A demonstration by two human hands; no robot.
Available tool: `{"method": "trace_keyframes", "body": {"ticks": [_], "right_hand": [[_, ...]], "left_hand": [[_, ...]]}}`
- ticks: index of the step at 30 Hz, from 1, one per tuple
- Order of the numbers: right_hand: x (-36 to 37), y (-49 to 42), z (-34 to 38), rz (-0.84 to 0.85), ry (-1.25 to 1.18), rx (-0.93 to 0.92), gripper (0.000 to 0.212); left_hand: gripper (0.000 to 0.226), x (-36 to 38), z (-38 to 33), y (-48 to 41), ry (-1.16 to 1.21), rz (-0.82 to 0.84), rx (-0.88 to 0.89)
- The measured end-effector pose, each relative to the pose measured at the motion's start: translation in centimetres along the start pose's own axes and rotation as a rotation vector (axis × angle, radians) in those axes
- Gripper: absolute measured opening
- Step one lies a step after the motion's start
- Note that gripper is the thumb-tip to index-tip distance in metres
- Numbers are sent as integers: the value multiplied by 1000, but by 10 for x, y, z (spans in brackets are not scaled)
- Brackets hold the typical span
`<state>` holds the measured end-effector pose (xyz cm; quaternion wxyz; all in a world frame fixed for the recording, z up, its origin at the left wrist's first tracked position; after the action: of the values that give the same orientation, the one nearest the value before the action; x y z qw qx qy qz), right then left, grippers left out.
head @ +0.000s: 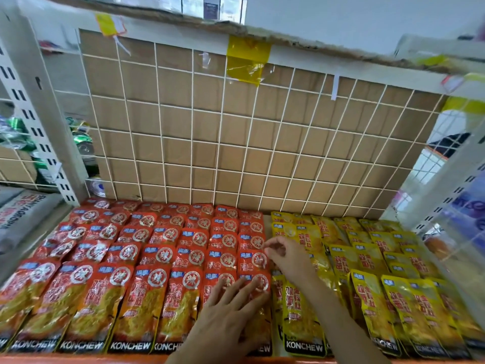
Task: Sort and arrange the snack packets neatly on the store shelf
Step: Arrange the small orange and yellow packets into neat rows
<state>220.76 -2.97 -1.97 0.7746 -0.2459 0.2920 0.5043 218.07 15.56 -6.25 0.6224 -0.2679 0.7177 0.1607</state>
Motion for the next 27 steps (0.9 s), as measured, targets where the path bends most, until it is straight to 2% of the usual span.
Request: {"method": "trace_keyframes", "body": {"ticks": [3, 9, 12, 17, 20, 24, 27], "right_hand": [[-9, 8, -2, -128, 74, -62, 15], [-34, 28, -18, -192, 143, -86, 19], [-46, 37, -30, -165, 217, -91, 20], [-60, 42, -47, -5, 388, -145, 33], [-64, 46, -50, 75, 439, -155, 55], [-65, 47, -53, 115, 489, -220, 113], [-63, 46, -54, 180, 510, -239, 119]], "left_hand": [[64, 4, 1, 1, 3, -46, 16], [56, 3, 0, 1, -2, -166, 28], [50, 2, -4, -5, 1, -226, 31], [46, 0, -23, -24, 31, -277, 48], [44, 0, -37, -35, 31, -284, 57], [43, -1, -49, -44, 15, -278, 35], [44, 0, -51, -48, 15, -212, 13]]}}
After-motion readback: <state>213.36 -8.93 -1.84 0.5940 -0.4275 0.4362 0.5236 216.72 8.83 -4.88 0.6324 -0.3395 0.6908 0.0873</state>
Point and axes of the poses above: each hand's wrist, its own y-axis away from the middle knuckle, its own x-axis out of the palm, z = x × y, the point moved 2 cm from there along -y, towards the middle knuckle, and after that the axes turned 6 degrees about -z, right-handed, at the moved point
